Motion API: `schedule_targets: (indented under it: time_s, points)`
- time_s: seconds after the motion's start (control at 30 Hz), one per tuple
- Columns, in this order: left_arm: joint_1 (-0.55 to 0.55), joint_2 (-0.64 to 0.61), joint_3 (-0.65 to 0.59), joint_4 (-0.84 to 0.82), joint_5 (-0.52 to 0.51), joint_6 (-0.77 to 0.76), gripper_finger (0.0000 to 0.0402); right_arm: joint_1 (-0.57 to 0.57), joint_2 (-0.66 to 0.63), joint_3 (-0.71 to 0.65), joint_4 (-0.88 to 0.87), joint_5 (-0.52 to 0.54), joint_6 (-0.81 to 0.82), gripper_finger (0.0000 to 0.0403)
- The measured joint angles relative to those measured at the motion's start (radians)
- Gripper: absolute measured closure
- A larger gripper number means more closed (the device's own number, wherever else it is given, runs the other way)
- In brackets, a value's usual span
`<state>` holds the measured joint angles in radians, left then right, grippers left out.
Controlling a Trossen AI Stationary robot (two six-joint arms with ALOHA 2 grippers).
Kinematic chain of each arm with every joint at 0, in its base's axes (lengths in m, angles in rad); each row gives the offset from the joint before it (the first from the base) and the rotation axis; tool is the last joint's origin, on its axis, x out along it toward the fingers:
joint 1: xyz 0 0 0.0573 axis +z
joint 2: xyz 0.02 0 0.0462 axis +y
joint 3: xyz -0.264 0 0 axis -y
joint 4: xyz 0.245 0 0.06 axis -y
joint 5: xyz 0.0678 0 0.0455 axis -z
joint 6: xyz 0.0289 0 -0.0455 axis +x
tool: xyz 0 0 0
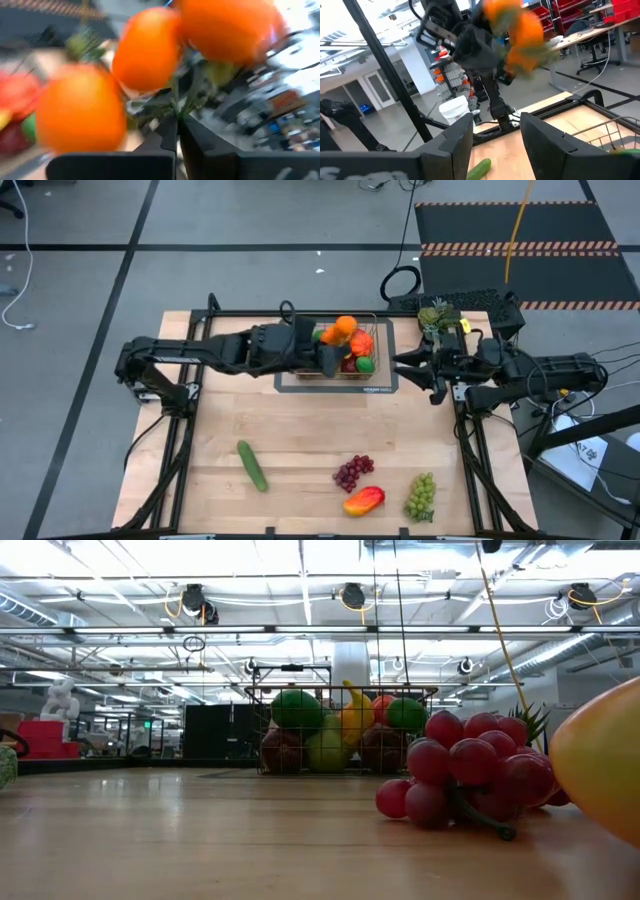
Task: Build produce basket
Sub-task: Put the orange tangerines into the brown wire basket
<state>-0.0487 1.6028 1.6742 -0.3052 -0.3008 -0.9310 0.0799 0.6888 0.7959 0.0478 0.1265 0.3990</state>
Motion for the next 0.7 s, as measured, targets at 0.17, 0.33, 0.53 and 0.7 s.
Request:
schedule_targets:
  time_s: [0.17, 0.33, 0.53, 0.7]
  points:
    - [0.025, 0.037, 0.001, 0.07, 0.038, 0.054, 0.0388, 0.0, -0.025, 0.0, -0.046, 0.041, -0.031, 0.0245]
    - [0.078, 0.078, 0.001, -0.008, 0.129, 0.031, 0.0395, 0.0, -0.028, 0.0, -0.046, 0.14, -0.045, 0.0245]
    - [0.158, 0.139, -0.003, -0.196, 0.333, -0.127, 0.0388, 0.0, -0.028, 0.0, -0.046, 0.213, -0.046, 0.0245]
    - [0.221, 0.173, -0.001, -0.311, 0.5, -0.132, 0.0392, 0.0, -0.031, 0.0, -0.047, 0.213, -0.046, 0.0245]
